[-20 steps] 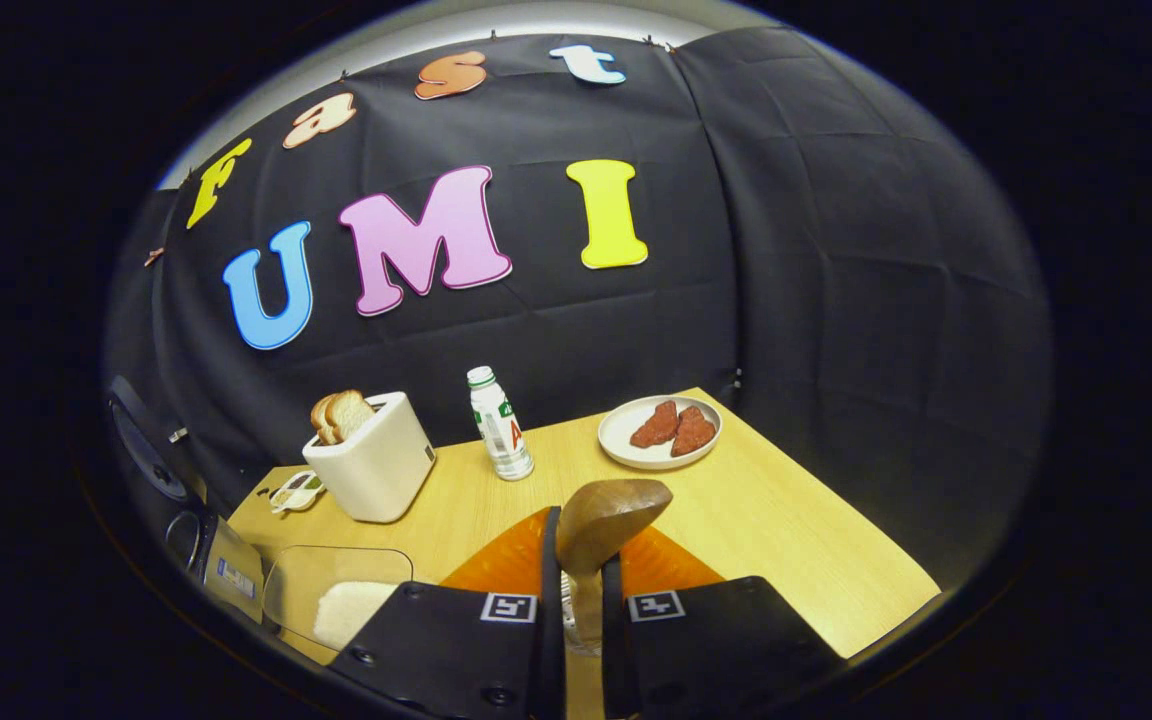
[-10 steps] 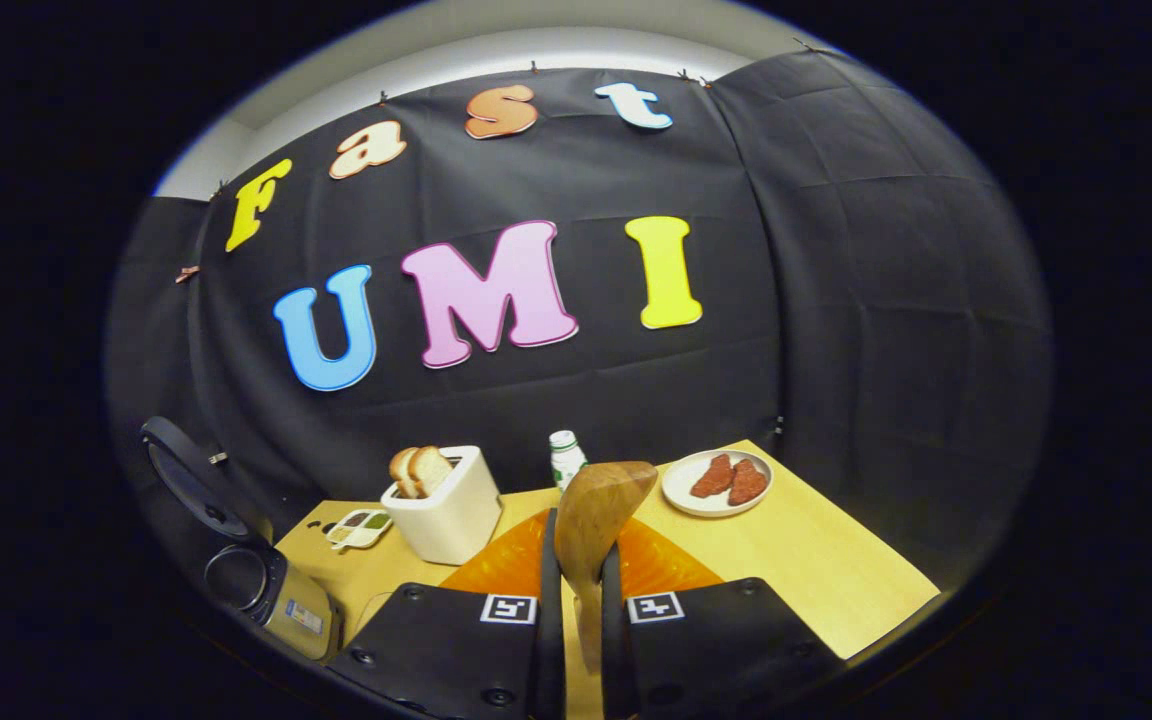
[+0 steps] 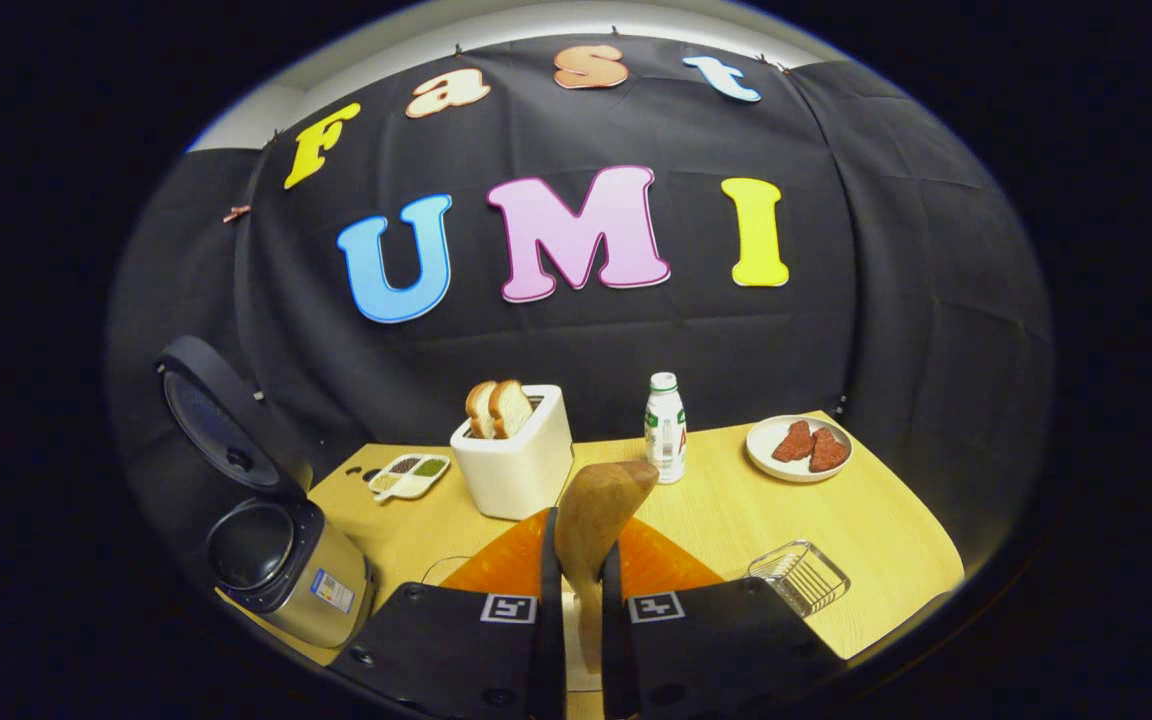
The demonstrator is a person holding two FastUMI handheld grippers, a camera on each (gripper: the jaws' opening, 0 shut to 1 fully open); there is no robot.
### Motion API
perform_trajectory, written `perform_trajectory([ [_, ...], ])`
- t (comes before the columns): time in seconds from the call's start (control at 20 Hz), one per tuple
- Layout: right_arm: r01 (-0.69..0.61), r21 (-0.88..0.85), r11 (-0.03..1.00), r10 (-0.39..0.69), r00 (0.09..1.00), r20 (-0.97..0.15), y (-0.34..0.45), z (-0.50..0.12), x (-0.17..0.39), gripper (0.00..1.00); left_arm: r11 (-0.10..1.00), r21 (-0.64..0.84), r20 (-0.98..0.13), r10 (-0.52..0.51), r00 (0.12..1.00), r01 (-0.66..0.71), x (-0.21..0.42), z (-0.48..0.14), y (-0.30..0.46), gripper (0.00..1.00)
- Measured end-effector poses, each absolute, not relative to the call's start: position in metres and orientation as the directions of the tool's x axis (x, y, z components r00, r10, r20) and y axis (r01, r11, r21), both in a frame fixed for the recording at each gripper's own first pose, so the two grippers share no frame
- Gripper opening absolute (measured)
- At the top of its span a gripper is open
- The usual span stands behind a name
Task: Close the left gripper, press the button to open the rice cooker; take a wooden spoon from the chopstick holder with the right hand, scoop a spoonful of rice and pour it into the rice cooker, then put the wooden spoon back into the chopstick holder.
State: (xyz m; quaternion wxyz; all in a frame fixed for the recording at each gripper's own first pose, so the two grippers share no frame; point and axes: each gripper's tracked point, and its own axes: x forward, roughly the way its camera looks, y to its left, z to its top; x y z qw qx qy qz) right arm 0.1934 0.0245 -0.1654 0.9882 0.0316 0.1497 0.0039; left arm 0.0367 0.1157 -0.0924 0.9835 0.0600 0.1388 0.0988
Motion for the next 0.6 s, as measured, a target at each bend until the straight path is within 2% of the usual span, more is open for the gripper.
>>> perform_trajectory([
  [0.2, 0.008, 0.043, 0.999, 0.007, 0.938, -0.347, 0.037, -0.196, 0.192, 0.19, 0.976, 0.144, -0.261, 0.198, 0.945, -0.165, 0.045, -0.094, 0.122, 0.72],
  [0.25, 0.009, 0.038, 0.999, 0.005, 0.934, -0.357, 0.040, -0.203, 0.192, 0.23, 0.977, 0.141, -0.262, 0.195, 0.945, -0.162, 0.047, -0.094, 0.124, 0.73],
  [0.3, 0.005, 0.032, 0.999, 0.007, 0.929, -0.369, 0.043, -0.209, 0.192, 0.19, 0.978, 0.139, -0.268, 0.190, 0.944, -0.158, 0.050, -0.097, 0.125, 0.73],
  [0.6, -0.008, 0.019, 1.000, 0.015, 0.911, -0.412, 0.061, -0.233, 0.189, 0.18, 0.979, 0.128, -0.281, 0.186, 0.942, -0.156, 0.060, -0.104, 0.135, 0.73],
])
